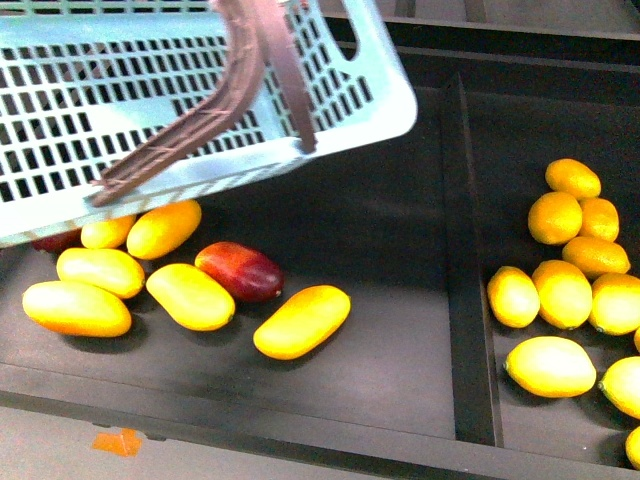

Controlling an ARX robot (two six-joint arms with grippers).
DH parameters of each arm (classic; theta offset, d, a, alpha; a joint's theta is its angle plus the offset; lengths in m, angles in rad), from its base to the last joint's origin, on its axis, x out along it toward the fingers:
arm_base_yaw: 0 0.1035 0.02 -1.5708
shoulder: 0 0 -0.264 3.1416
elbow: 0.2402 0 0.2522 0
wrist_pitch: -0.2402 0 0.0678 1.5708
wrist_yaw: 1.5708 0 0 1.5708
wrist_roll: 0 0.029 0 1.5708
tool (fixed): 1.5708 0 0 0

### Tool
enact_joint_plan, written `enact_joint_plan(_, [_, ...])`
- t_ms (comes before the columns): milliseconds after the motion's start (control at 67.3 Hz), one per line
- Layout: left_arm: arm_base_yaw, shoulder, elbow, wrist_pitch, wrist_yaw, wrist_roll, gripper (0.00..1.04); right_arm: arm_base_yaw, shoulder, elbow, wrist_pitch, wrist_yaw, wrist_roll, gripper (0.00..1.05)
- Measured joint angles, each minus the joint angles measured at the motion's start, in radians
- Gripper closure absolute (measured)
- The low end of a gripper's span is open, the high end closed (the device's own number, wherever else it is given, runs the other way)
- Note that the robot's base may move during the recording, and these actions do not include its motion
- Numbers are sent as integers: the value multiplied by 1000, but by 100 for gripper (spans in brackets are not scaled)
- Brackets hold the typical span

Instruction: Pick lemon and mango into basket

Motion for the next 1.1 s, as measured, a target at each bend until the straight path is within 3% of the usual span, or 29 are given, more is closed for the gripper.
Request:
enact_joint_plan(208, [-85, 21, 35, 57, 185, -154, 90, 0, 0, 0, 0, 0, 0, 9])
enact_joint_plan(342, [-124, 21, 32, 98, 248, -206, 90, 0, 0, 0, 0, 0, 0, 9])
enact_joint_plan(505, [-166, 17, -2, 127, 257, -215, 90, 0, 0, 0, 0, 0, 0, 9])
enact_joint_plan(788, [-157, 16, -11, 127, 240, -217, 90, 0, 0, 0, 0, -1, 0, 9])
enact_joint_plan(862, [-156, 16, -11, 127, 240, -216, 90, -71, 129, 81, -193, -154, 54, 9])
enact_joint_plan(922, [-156, 16, -11, 127, 240, -217, 90, -156, 276, 134, -240, -243, 66, 9])
enact_joint_plan(1100, [-160, 15, -11, 127, 253, -219, 90, -406, 721, 259, 49, -346, 20, 9])
